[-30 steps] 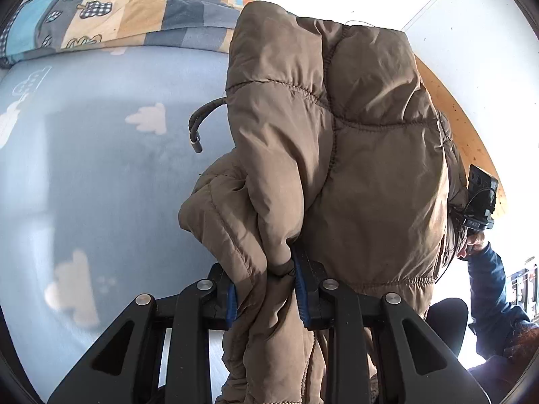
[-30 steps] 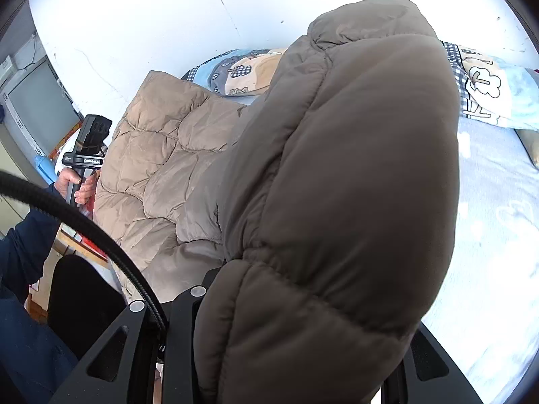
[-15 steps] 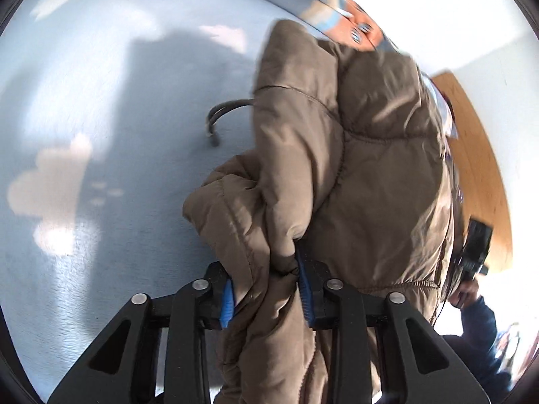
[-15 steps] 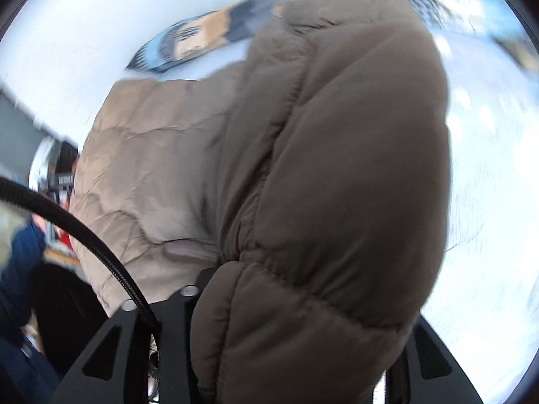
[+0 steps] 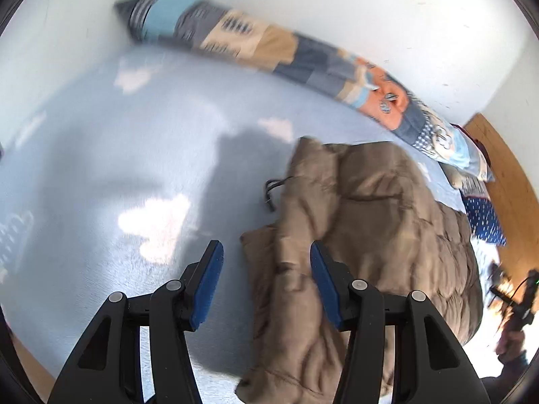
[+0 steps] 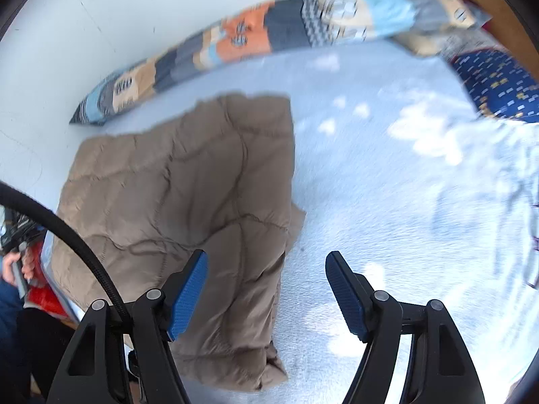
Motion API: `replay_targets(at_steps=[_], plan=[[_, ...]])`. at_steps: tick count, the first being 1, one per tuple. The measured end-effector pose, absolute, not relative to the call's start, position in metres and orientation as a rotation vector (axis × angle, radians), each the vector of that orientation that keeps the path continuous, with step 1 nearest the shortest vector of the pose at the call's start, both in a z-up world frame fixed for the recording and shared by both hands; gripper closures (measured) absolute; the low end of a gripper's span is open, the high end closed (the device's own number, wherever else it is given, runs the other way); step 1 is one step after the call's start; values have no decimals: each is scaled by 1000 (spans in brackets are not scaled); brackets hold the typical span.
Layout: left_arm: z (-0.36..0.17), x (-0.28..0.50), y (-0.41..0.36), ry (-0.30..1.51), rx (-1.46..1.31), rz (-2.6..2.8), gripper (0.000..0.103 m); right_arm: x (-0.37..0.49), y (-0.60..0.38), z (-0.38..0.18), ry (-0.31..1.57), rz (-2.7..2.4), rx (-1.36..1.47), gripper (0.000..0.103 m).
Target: Fold large clothes
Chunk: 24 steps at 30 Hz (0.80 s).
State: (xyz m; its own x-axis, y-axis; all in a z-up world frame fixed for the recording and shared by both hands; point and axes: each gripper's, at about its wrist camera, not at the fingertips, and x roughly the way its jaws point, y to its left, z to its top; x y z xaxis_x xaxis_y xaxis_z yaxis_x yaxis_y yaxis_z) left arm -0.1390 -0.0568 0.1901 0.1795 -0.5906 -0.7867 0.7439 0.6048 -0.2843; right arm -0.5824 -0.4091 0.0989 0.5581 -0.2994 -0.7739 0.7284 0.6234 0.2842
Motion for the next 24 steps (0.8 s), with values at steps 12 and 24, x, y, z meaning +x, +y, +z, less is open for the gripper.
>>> replay_targets(at_steps=[12,24], plan=[[175,-306,-115,767,448,-1002,47,-511,-264,76,698,-686,459,40],[107,-277,-122,946,506,-926,24,-466,-286,21,915,-669,430,41]])
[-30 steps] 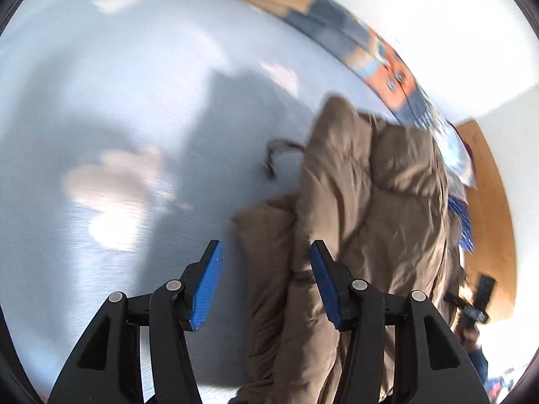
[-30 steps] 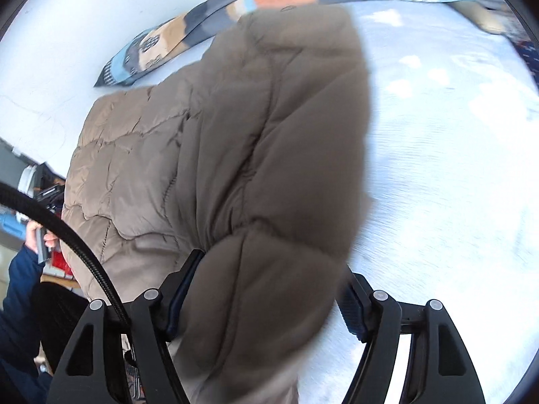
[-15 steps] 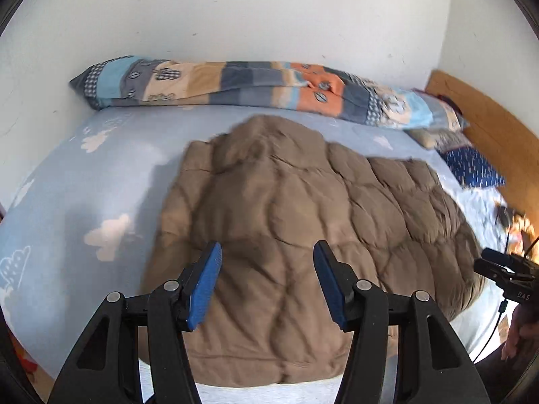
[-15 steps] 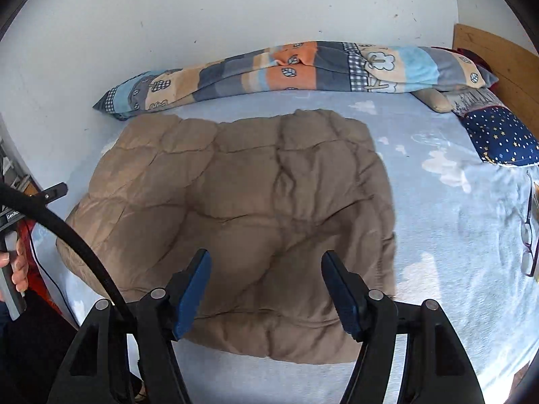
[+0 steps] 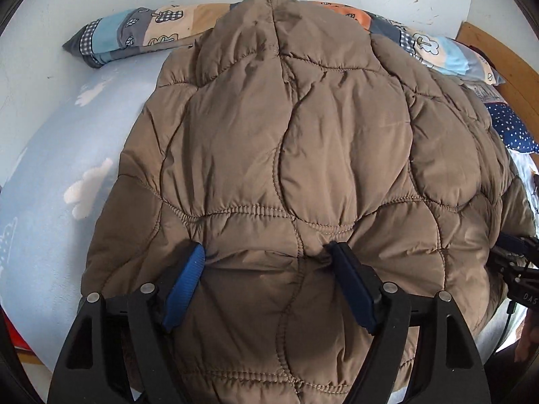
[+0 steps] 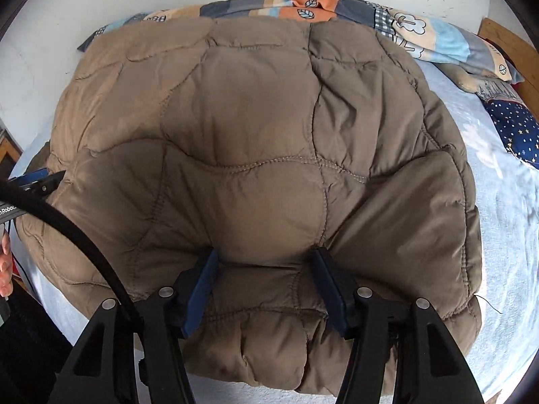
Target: Fold large clothes
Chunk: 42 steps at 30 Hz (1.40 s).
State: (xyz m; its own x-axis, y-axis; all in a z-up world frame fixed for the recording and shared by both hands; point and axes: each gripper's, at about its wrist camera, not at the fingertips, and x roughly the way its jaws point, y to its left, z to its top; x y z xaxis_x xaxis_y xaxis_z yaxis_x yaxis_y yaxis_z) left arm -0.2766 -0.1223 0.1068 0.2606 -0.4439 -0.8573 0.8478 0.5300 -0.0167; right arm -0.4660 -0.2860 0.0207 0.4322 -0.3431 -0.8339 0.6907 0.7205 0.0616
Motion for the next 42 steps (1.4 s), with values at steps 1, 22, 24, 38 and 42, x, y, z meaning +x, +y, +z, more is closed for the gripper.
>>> replay_targets(at_steps=[1,22,24,38,42], plan=[[106,-278,-123,939,514,-920,23,-465,-287,21,917,-667,438,41],[136,-326,-106,757,499,-807,24,-502,-230,84,696,-689,429,39],[136,-328,-105,746,504,-804,24,-498,-222,88,690,-667,412,39],[132,-329,-107,726,533,-806,22,-451,-231,74,750,-624,379,34],[131,-329,-108,722,543,-808,22,-441,-238,62,796,-631,394,29]])
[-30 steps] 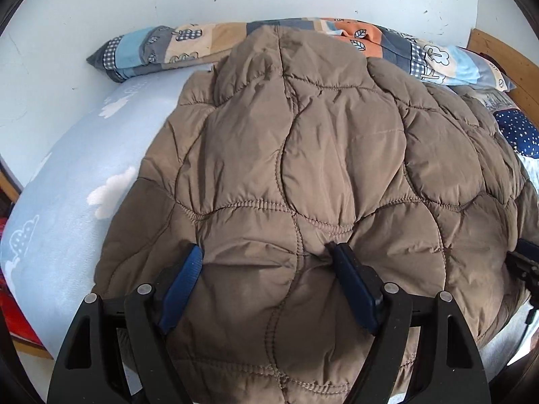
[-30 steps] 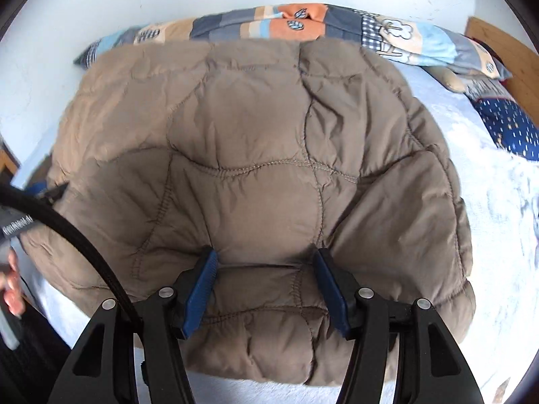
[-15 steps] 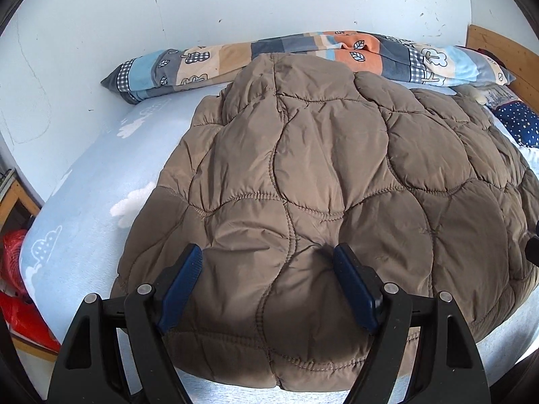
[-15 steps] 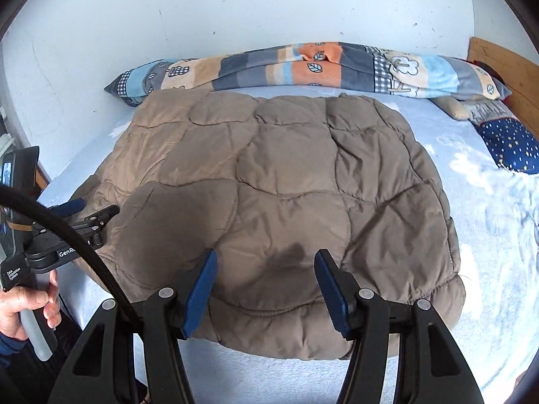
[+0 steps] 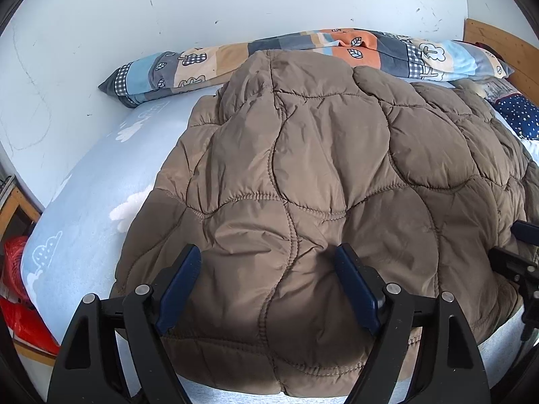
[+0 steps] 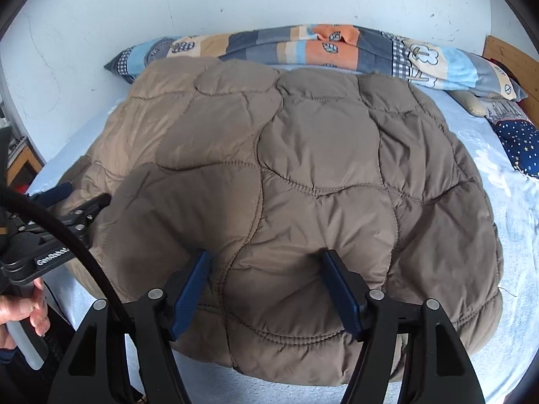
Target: Fold large clothes
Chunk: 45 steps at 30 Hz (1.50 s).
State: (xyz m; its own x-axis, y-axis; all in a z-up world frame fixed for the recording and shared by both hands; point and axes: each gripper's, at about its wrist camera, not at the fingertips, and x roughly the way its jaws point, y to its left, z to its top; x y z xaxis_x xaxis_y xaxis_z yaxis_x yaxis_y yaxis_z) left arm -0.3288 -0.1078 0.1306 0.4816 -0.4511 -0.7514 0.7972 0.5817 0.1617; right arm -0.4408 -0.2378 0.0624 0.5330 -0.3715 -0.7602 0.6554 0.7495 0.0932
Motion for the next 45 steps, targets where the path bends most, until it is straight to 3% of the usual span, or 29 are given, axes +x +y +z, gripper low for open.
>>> replay_targets(at_steps=[11,24,35,45], plan=[[126,-330,-111,709,566,-802,19,-426,-235,47,878,-650,333,24],[150,-344,-89,718,455,-814,19,-456,-180,96,666,-643,161,23],[126,-332,-91,769,457,-776,11,-425,-196,62,832,-557,276,20],[145,-322,-54,679,338,-733,11,-505,-228,105,617,-809,388,21]])
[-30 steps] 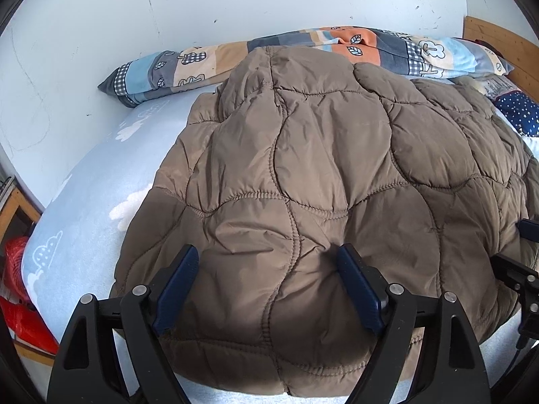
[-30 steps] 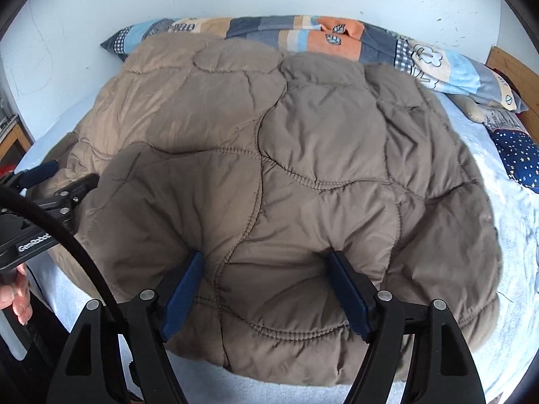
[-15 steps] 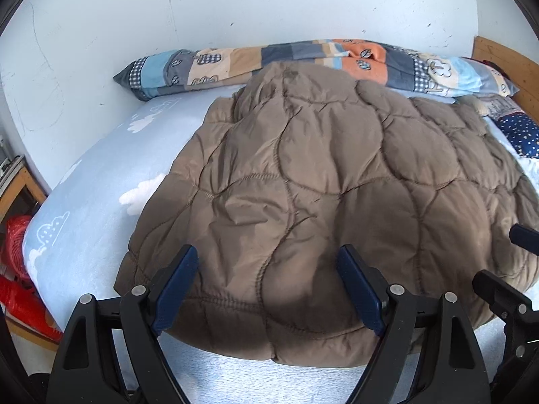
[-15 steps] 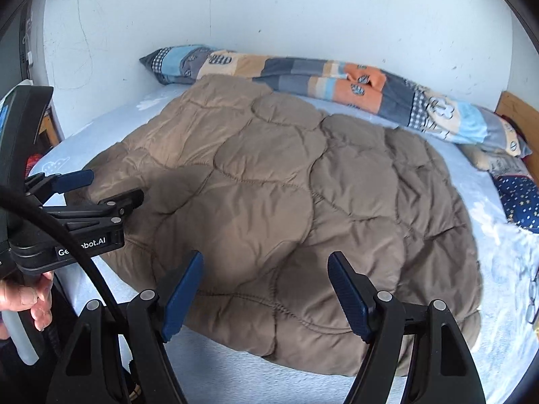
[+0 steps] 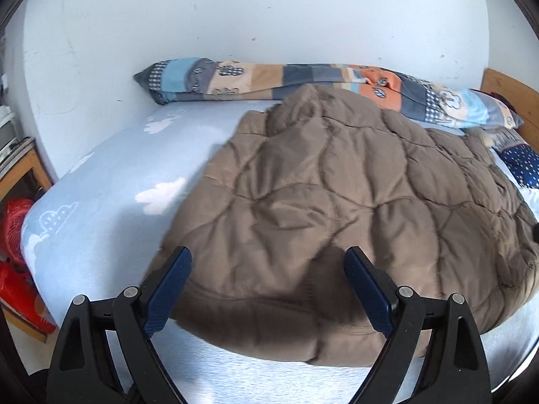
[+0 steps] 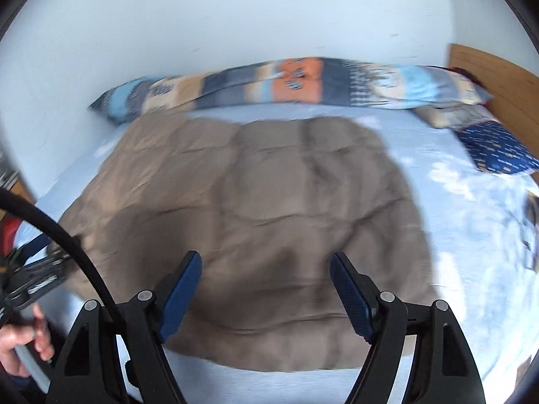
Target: Fold large clothes
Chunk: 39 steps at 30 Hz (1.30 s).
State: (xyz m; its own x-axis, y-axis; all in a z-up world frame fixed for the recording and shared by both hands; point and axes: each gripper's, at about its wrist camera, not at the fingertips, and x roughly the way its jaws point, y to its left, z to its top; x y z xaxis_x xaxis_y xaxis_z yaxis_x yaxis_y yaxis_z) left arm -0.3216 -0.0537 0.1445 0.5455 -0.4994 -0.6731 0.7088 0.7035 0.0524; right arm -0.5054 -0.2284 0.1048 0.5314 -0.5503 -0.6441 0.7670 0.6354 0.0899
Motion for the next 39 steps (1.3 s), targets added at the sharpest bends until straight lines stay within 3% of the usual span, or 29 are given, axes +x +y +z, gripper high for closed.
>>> replay_targets(at_steps=[8,13,24,39], plan=[[114,-290,-56,828,353,-681,7,-564,-279,55,737,-919,623,24],[115,-292,-58,811,355,-663,7,-557,-287,47,769,-905,672,19],[153,-355,-30,714,237,-850,7,-565,-226,89,618,-947,479,19],[143,-446,-46,716,459,-1042,7,-564,-165,83,634,-890,438,19]])
